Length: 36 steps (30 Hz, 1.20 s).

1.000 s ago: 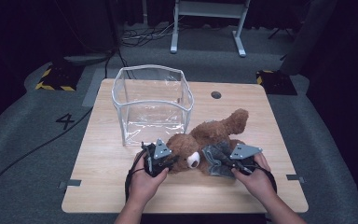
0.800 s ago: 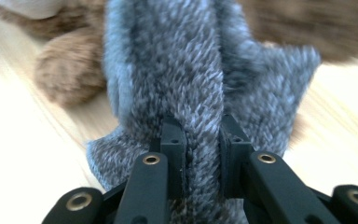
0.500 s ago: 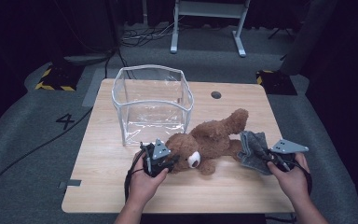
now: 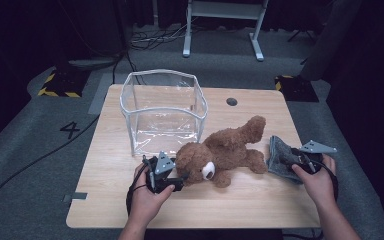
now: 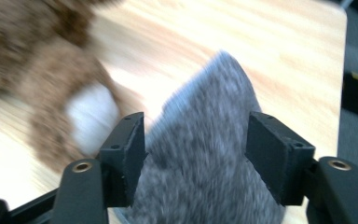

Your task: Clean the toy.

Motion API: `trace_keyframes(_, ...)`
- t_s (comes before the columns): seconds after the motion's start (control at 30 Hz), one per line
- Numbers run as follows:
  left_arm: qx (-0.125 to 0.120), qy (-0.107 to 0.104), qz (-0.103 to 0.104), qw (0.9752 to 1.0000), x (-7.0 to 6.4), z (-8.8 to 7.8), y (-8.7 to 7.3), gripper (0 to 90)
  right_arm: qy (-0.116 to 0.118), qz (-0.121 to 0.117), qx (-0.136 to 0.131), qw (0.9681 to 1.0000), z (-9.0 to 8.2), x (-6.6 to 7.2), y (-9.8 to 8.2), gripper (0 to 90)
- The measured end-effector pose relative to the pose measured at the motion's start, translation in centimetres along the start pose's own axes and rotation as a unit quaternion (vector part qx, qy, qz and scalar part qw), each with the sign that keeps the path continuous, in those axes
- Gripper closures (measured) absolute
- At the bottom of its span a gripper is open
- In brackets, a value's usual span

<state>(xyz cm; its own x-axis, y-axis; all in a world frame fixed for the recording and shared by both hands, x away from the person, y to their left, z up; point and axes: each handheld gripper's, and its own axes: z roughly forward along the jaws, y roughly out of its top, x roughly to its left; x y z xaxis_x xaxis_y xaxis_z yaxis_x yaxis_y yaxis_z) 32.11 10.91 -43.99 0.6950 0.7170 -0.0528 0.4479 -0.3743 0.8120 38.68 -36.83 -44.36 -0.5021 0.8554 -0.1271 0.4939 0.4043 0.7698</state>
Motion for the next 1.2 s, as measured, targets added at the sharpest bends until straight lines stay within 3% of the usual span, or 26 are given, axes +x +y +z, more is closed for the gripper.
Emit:
trace_keyframes(0.07, 0.000, 0.004, -0.006, 1.0000, 0.2, -0.2, -0.3, 32.0, 0.009, -0.021, -0.017, 0.9996, -0.5, 0.7, 0.7, 39.8)
trace_keyframes(0.17, 0.005, 0.008, -0.009, 0.9999, 0.5, -0.5, -0.8, 31.5, 0.044, -0.062, -0.035, 0.9965, -1.1, 2.4, 2.1, 45.2)
trace_keyframes(0.37, 0.007, 0.012, -0.022, 0.9997, 0.8, -1.0, -1.6, 31.3, 0.116, -0.141, -0.072, 0.9807, -1.2, 6.8, 4.8, 47.9)
trace_keyframes(0.47, 0.005, 0.012, -0.026, 0.9996, 0.9, -1.1, -1.8, 31.3, 0.141, -0.157, -0.082, 0.9740, -0.5, 8.6, 5.9, 46.0)
trace_keyframes(0.7, 0.002, 0.012, -0.029, 0.9995, 1.1, -1.3, -2.0, 31.3, 0.175, -0.203, -0.076, 0.9605, 2.8, 11.7, 7.6, 39.2)
trace_keyframes(0.87, -0.001, 0.012, -0.034, 0.9994, 1.3, -1.3, -2.1, 31.3, 0.171, -0.237, -0.053, 0.9549, 5.3, 12.6, 7.8, 29.3)
trace_keyframes(1.0, -0.001, 0.008, -0.038, 0.9992, 1.2, -1.2, -2.1, 31.3, 0.147, -0.273, -0.039, 0.9498, 6.2, 13.1, 8.1, 34.2)
trace_keyframes(1.1, 0.001, 0.008, -0.031, 0.9995, 1.2, -1.1, -2.1, 31.3, 0.134, -0.301, -0.019, 0.9438, 7.0, 13.6, 8.2, 34.3)
trace_keyframes(1.2, 0.000, 0.007, -0.036, 0.9993, 1.2, -1.1, -2.1, 31.3, 0.118, -0.334, 0.004, 0.9351, 7.4, 14.0, 8.4, 44.1)
